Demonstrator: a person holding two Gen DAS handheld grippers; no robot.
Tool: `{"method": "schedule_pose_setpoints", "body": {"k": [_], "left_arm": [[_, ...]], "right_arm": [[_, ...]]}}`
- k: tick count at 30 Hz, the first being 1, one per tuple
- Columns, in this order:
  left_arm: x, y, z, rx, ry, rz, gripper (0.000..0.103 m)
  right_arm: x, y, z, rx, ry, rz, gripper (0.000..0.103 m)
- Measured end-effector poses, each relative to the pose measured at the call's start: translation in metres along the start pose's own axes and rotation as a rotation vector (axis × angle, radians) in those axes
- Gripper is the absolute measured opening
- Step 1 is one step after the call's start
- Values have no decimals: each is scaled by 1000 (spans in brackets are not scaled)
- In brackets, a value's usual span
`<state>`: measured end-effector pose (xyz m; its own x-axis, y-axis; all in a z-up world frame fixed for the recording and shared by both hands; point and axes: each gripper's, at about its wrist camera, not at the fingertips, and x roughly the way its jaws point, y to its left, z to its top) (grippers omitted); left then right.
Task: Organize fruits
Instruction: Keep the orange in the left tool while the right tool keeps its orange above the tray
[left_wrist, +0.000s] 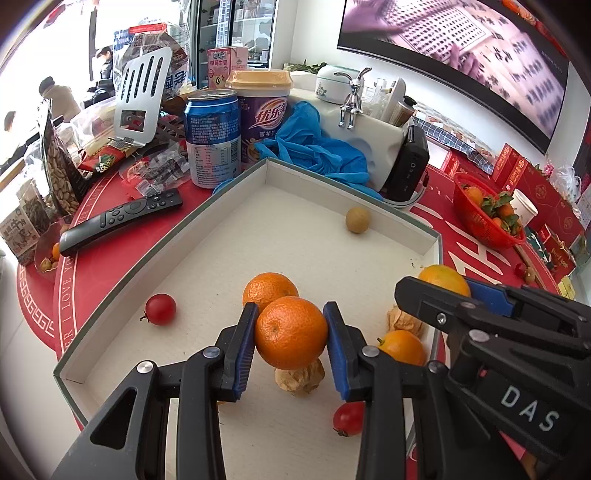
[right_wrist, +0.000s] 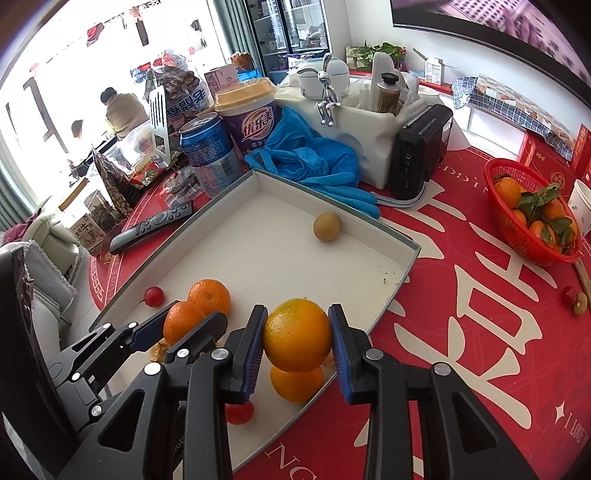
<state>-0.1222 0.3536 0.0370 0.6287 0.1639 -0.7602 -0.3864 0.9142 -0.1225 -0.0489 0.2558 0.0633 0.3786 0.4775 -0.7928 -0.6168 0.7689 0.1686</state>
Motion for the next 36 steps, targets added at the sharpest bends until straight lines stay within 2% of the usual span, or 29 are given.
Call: {"method": "schedule_pose_setpoints", "body": {"k": [36], "left_arm": [[0, 0, 0, 0, 0, 0, 39]], "right_arm": [[3, 4, -2, -11, 5, -4, 35]]}}
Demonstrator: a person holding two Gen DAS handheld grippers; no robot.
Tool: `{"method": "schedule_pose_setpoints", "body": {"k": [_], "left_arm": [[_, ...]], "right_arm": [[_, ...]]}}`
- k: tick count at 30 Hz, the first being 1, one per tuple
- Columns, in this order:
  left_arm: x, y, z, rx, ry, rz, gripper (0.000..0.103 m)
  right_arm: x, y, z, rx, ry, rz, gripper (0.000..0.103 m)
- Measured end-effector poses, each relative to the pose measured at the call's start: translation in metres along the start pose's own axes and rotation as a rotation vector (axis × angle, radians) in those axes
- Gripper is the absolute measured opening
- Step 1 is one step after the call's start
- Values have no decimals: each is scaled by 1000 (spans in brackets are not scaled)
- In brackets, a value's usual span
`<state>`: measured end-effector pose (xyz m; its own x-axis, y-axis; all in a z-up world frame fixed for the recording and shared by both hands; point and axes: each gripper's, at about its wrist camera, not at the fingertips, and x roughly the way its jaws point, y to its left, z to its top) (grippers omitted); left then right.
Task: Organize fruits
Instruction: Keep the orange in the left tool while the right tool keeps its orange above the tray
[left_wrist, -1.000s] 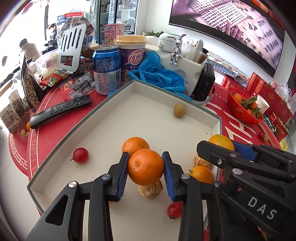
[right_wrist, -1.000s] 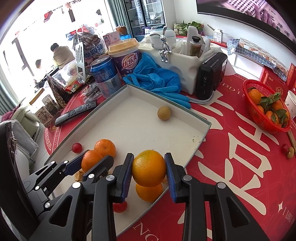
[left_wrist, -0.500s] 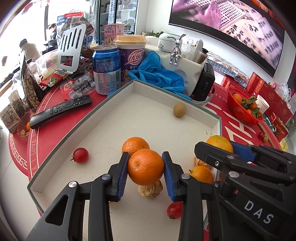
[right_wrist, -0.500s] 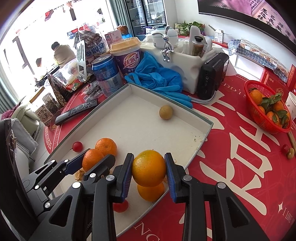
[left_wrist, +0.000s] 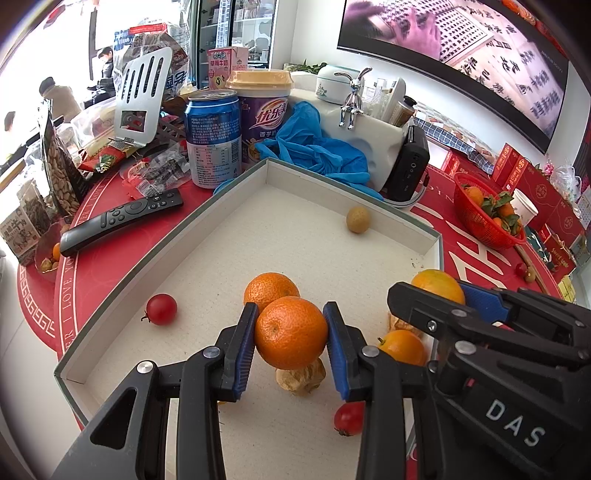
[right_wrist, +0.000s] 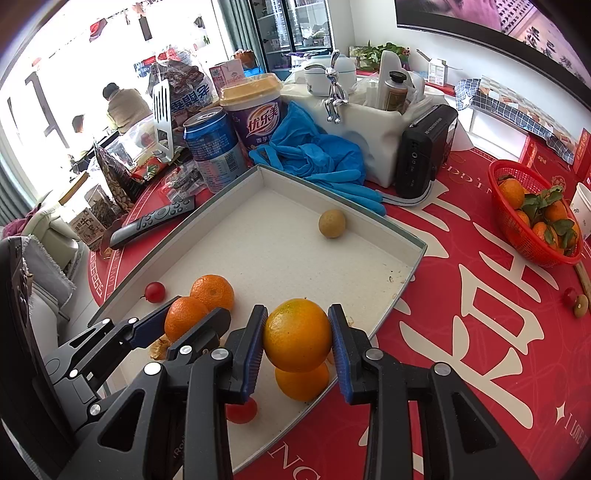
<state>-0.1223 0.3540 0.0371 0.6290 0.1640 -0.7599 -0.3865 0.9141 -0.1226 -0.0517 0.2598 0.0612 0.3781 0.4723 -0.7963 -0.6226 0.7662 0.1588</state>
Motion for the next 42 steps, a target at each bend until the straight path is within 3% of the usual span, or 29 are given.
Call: {"method": "schedule_pose_setpoints", "body": {"k": [42], "left_arm": [[3, 0, -1, 7, 8, 2, 39]], "right_arm": [[3, 2, 0, -1, 3, 0, 35]]}}
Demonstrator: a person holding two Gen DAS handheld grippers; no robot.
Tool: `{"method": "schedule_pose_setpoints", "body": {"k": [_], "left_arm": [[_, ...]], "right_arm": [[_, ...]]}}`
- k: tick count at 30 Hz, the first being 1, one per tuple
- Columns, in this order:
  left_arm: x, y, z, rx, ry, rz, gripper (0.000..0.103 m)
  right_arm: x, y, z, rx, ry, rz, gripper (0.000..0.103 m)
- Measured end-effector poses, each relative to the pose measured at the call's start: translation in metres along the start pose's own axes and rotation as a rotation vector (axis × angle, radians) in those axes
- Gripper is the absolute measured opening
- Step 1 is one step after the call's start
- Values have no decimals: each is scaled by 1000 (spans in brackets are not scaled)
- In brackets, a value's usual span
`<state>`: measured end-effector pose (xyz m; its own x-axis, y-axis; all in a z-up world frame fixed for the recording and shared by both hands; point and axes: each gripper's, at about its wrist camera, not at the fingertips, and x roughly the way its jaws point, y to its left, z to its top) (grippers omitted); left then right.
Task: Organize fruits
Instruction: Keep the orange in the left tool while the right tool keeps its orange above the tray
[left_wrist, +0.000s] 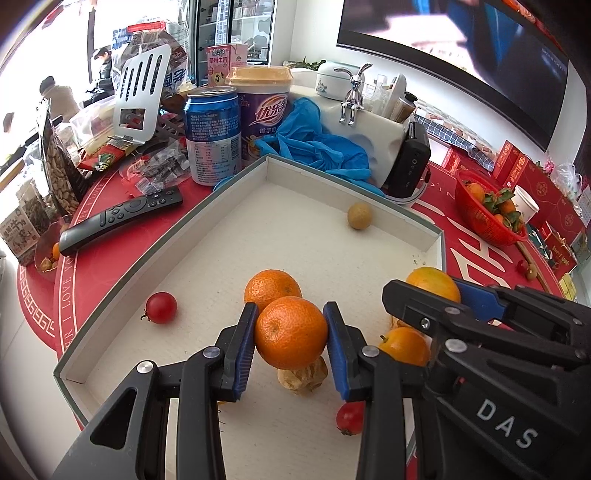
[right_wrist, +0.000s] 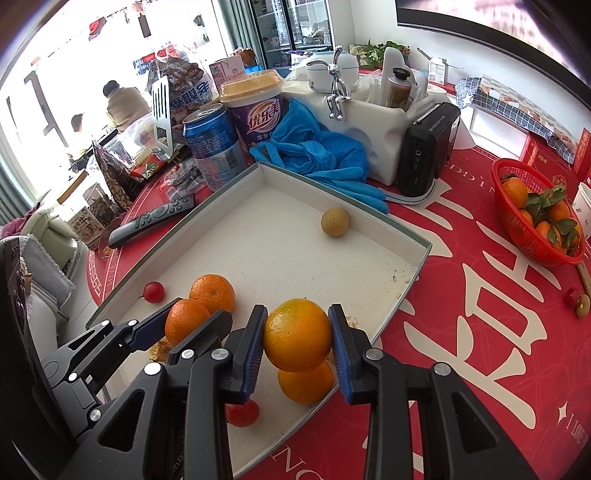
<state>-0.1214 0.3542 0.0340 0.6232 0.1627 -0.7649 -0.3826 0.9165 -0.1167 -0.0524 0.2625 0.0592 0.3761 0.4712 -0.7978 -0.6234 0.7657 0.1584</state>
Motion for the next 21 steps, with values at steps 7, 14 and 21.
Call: {"method": "schedule_pose_setpoints", "body": {"k": [7, 14, 21], "left_arm": [[0, 0, 0, 0, 1, -1, 39], [2, 1, -1, 0, 7, -2, 39], [2, 0, -1, 3, 10, 4, 39]], "right_arm": [[0, 0, 0, 0, 1, -1, 35], [1, 0, 0, 2, 3, -2, 35], [7, 1, 0, -3, 8, -3, 35]]}}
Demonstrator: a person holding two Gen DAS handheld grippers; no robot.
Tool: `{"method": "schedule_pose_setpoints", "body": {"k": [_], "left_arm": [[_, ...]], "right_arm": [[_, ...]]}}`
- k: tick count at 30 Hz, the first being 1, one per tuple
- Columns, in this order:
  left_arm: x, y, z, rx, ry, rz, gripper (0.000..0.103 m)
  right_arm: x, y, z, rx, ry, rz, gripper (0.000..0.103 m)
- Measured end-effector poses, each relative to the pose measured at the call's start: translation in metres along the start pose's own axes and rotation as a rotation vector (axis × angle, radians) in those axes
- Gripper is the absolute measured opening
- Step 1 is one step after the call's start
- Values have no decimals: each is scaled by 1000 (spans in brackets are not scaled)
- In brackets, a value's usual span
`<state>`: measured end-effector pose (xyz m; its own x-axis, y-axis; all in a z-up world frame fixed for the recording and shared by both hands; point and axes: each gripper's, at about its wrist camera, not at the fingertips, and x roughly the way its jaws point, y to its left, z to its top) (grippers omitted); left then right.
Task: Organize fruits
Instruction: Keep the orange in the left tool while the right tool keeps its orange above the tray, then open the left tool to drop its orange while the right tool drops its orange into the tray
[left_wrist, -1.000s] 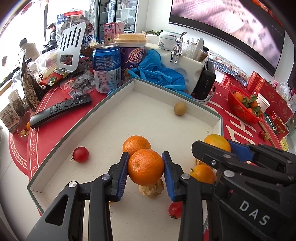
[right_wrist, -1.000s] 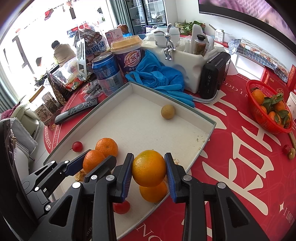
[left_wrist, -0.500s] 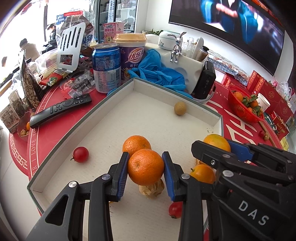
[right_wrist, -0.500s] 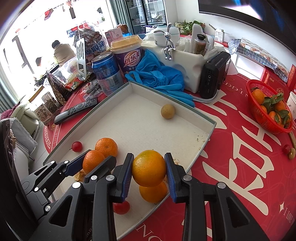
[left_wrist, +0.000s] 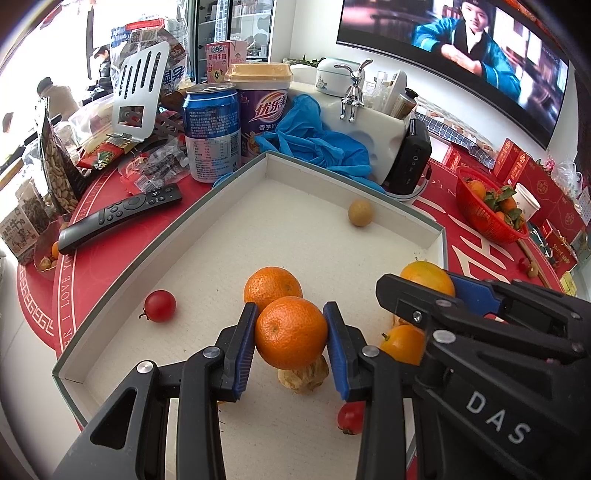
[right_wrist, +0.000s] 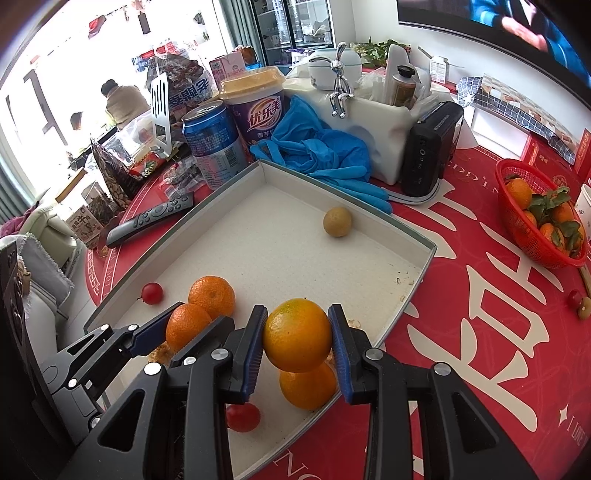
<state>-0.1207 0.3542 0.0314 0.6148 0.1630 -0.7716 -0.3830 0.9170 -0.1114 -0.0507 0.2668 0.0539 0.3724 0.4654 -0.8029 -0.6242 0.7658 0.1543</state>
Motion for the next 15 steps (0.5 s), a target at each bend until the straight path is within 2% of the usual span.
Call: {"method": "schedule_pose_setpoints", "body": {"k": [9, 10, 11, 12, 13, 15], "left_arm": [[1, 0, 0, -2, 7, 4, 40], [1, -1, 0, -1, 7, 2, 49], [1, -2, 0, 1, 10, 12, 66], [2, -2, -1, 3, 19, 31, 71], [2, -3, -1, 1, 22, 42, 77], [0, -1, 0, -8, 16, 36, 83]], "right_arm": [[6, 1, 4, -6, 22, -12, 35], [8, 2, 5, -10, 30, -11, 35], [9, 3, 5, -15, 39, -10, 35], [11, 4, 5, -22, 50, -6, 36], [12, 5, 6, -25, 56, -2, 41], [9, 5, 8, -29, 45, -45, 72]]}}
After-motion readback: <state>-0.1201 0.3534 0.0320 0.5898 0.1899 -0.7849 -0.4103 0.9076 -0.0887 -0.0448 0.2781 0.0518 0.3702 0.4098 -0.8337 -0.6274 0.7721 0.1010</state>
